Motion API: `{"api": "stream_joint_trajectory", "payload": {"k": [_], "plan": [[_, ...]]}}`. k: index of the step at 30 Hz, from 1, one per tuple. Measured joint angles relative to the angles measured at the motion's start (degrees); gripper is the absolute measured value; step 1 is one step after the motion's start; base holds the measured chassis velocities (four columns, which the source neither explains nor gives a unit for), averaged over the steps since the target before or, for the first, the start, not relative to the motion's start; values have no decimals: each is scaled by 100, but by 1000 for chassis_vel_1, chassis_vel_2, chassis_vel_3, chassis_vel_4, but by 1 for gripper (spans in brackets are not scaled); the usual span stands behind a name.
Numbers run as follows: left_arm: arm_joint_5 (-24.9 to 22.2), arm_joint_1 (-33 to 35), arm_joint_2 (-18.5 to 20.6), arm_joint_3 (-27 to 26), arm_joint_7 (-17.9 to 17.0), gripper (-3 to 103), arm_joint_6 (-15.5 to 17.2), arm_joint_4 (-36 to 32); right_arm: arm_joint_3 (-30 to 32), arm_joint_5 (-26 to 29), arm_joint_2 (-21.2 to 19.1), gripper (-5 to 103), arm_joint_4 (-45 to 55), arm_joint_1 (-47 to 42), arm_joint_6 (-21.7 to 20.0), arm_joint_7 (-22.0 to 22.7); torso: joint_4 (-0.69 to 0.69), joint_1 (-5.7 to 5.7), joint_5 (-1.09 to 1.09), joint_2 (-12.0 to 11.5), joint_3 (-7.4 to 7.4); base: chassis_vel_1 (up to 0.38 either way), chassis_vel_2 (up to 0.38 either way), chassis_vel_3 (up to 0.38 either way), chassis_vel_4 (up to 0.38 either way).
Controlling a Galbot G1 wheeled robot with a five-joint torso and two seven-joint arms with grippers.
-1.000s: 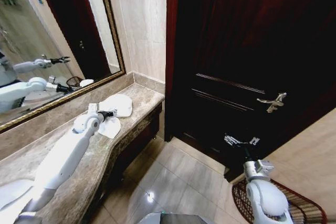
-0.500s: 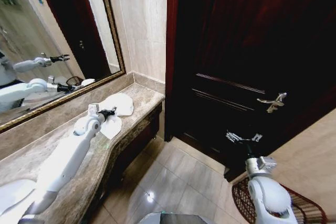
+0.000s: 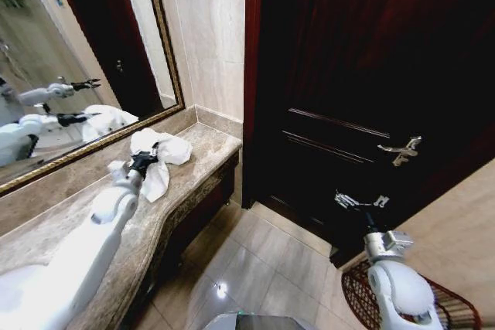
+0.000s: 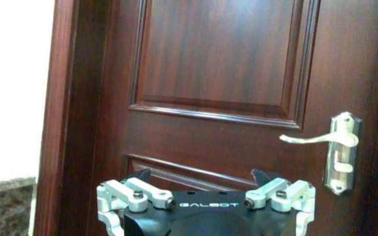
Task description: Discard the used towel into the hamper.
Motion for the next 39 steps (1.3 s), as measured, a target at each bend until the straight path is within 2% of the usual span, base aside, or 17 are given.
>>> {"api": "stream_joint_trajectory", "payload": {"k": [2,3,8,10,11,12,14,20,30,39], "plan": [[39,217,-106,-250,57,10,-131,-247,33,18,26,100,84,-61,2,-5,0,0,2,0,0,0,0,0,0],[72,397,-185,-434,141,10,-212,-441,59,43,39,100,157,-103,5,-5,-7,0,-1,0,0,0,0,0,0],[125,915,-443,-916,292,10,-324,-984,87,111,43,100,340,-167,15,-7,-4,0,2,0,0,0,0,0,0],[130,1262,-662,-1168,387,10,-364,-1310,101,168,55,100,460,-212,21,-8,-2,0,0,0,0,0,0,0,0],[154,1614,-909,-1371,476,10,-404,-1619,118,227,63,100,559,-274,25,-15,-2,0,1,0,0,0,0,0,0],[154,1614,-909,-1371,476,10,-404,-1619,118,227,63,100,559,-274,25,-15,-2,0,1,0,0,0,0,0,0],[322,2067,-1236,-1465,534,10,-468,-1956,142,316,75,100,675,-348,25,-22,-1,-1,1,1,0,0,0,0,0],[827,2631,-1756,-1205,510,10,-637,-2345,181,472,126,100,917,-471,-38,-135,-3,0,1,0,0,0,0,0,0],[1303,2819,-1925,-970,619,10,-789,-2427,301,632,127,100,1060,-654,-193,-376,-4,1,1,0,1,0,0,0,0],[1834,2844,-2130,-446,646,10,-794,-2483,510,734,-12,100,1066,-736,-217,-416,-4,0,1,-1,1,67,-79,-88,69]]}}
